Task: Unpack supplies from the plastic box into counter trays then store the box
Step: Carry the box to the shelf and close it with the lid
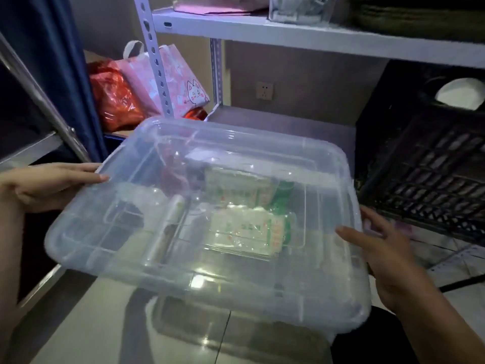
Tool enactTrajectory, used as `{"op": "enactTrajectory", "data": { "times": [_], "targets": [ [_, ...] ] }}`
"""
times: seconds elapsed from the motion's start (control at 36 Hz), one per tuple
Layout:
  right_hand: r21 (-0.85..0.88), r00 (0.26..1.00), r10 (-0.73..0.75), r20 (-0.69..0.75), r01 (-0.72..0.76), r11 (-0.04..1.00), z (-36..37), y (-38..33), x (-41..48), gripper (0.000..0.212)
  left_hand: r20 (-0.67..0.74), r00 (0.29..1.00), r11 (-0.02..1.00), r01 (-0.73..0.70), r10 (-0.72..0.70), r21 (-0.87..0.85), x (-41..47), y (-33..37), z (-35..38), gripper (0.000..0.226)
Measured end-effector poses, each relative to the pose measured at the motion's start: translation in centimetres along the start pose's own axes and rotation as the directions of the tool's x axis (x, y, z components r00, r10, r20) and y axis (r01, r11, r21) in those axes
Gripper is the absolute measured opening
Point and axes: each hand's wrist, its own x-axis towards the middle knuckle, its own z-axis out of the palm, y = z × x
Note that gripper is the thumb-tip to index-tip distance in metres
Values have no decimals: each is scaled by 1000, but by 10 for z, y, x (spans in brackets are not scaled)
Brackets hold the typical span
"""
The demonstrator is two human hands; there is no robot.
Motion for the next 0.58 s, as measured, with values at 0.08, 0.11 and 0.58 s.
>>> {"op": "enactTrajectory", "data": {
  "times": [0.08, 0.11, 0.58],
  "targets": [
    [35, 994, -109, -11, 109, 993, -6, -27, 0, 60, 45, 992, 993, -117, 118, -19, -5, 20, 8, 73],
    [45, 990, -139, -24, 140, 989, -7, -34, 2, 60, 71, 987, 989, -145, 146, -26, -5, 25, 13, 72],
    [-95, 947, -242, -212, 226, 969, -26, -57, 75, 54, 165, 952, 966, -252, 257, -52, 58, 61, 76, 71]
  ]
}}
